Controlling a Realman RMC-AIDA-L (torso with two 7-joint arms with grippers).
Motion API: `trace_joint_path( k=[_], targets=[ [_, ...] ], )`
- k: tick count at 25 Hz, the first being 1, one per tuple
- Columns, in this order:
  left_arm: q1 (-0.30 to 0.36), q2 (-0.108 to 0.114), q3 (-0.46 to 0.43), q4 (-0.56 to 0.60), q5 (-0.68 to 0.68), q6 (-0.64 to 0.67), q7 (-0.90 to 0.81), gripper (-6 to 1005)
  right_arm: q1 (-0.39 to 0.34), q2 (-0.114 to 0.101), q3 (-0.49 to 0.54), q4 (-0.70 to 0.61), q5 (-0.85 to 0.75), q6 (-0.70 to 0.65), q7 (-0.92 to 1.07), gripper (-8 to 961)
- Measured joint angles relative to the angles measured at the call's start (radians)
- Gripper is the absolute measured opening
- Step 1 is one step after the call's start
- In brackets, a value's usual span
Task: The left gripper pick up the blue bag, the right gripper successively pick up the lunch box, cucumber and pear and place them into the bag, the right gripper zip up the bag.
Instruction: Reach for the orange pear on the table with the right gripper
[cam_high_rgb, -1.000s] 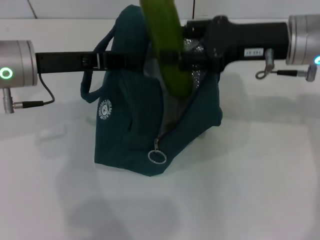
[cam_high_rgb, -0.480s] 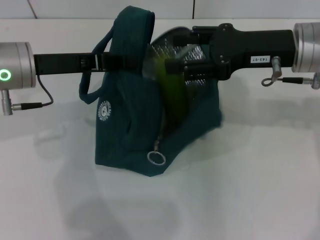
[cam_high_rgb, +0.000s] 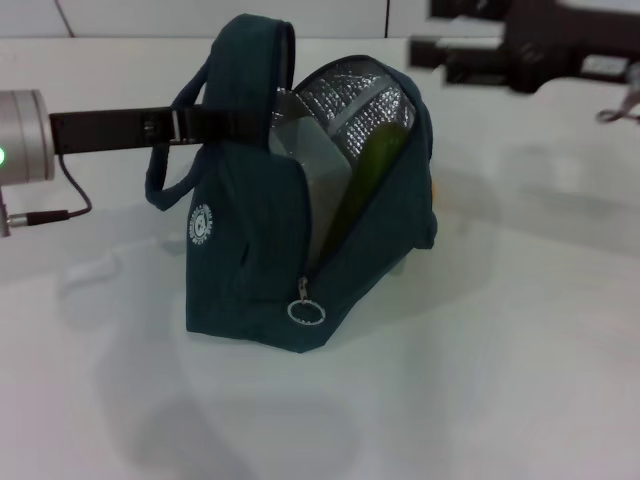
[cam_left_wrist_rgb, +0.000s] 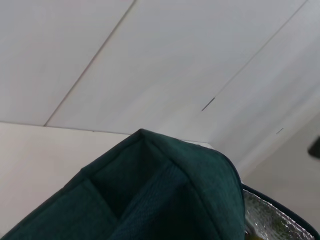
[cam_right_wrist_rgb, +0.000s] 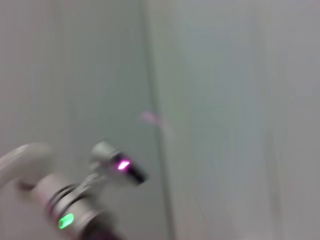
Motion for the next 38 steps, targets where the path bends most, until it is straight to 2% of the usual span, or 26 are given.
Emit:
trace_joint_path(
  k=[6,11,19,28,33,38],
  targets=[
    [0.024,0.004,-0.011,0.007,-0.005,0.026,-0.001,40,-0.054,-0.035,0.133,0.037,-0.003,0.038,-0.017,752],
    [0.032,0.010,-0.011,0.006,-0.005,0.036,-0.001,39,-0.057,-0.044,0.140,0.112,-0.013,0.092,-0.065,750],
    [0.057,0.028,-0.010,0.001,0.003,0.041,0.002,40,-0.032,-0.007,0.131,0.198,-0.086,0.197,-0.158,747],
    [0.084,0.038,-0.050,0.000,0.005,0.041,0.025,40,0.043,0.006,0.097,0.308,-0.110,0.237,-0.205,744],
    [0.091,0.037,-0.093,0.000,0.006,0.039,0.027,40,0.086,0.013,0.008,0.365,-0.105,0.291,-0.237,743],
    [0.096,0.034,-0.119,0.000,0.007,0.033,0.040,40,0.098,0.022,-0.109,0.373,-0.099,0.367,-0.244,742]
  ],
)
